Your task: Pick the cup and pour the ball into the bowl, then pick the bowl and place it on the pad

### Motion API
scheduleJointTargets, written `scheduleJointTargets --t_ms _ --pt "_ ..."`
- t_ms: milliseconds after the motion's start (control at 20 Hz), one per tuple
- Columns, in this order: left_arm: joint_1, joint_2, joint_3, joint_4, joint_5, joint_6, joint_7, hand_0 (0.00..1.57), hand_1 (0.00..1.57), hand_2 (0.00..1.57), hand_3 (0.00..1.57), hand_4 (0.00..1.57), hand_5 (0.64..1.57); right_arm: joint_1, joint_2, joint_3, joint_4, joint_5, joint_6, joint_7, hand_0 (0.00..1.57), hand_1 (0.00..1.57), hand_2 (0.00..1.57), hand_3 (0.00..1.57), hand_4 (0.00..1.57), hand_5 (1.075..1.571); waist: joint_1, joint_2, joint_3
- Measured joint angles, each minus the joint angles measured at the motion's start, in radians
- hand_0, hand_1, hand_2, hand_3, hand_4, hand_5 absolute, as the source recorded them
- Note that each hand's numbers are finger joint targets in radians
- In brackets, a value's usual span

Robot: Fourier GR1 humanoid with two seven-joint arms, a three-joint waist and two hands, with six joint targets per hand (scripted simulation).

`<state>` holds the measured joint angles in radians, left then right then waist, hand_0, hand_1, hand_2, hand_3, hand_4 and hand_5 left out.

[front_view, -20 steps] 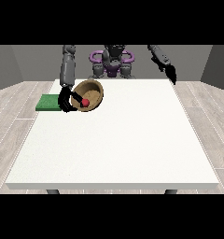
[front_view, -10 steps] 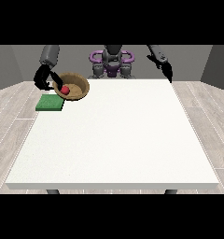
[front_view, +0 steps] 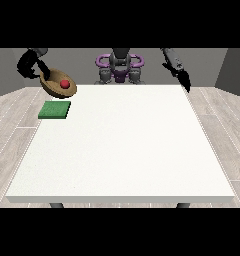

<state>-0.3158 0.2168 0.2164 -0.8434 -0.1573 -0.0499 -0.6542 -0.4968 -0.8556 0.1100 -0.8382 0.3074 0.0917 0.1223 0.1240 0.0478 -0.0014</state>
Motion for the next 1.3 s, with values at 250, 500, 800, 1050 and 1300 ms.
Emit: scheduleJointTargets --t_ms 250,500,800,1050,1300 --pt "-0.016 0.085 0.081 0.03 0.059 -0.04 -0.115 0.0 0.0 0.0 0.0 0.46 1.136 -0.025 -0.006 -0.065 0.034 0.013 -0.064 -0.049 1.57 1.57 1.57 1.54 1.53 1.569 -0.01 0.121 -0.0001" --pt "-0.056 0.157 0.134 -0.022 0.131 -0.118 -0.135 0.0 0.0 0.0 0.0 0.88 1.196 -0.028 -0.003 -0.163 0.15 -0.001 -0.186 -0.156 1.57 1.57 1.57 1.57 1.38 1.56 0.031 0.236 -0.007" --pt "-0.047 0.212 0.189 -0.066 0.196 -0.17 -0.154 0.0 0.0 0.0 0.0 0.88 1.191 -0.036 0.022 -0.288 0.26 -0.084 -0.241 -0.263 1.57 1.57 1.57 1.17 0.88 1.407 0.028 0.316 -0.0141" --pt "-0.019 0.25 0.221 -0.074 0.231 -0.209 -0.151 0.0 0.0 0.0 0.0 0.86 1.185 -0.061 0.046 -0.39 0.331 -0.198 -0.171 -0.262 1.57 1.57 1.49 1.27 0.25 1.415 0.02 0.322 -0.0107" --pt "0.009 0.26 0.231 -0.132 0.257 -0.223 -0.127 0.0 0.0 0.0 0.0 0.85 1.176 -0.113 0.022 -0.483 0.412 -0.279 -0.139 -0.24 0.0 0.0 0.64 0.18 0.0 1.238 0.018 0.34 -0.002"
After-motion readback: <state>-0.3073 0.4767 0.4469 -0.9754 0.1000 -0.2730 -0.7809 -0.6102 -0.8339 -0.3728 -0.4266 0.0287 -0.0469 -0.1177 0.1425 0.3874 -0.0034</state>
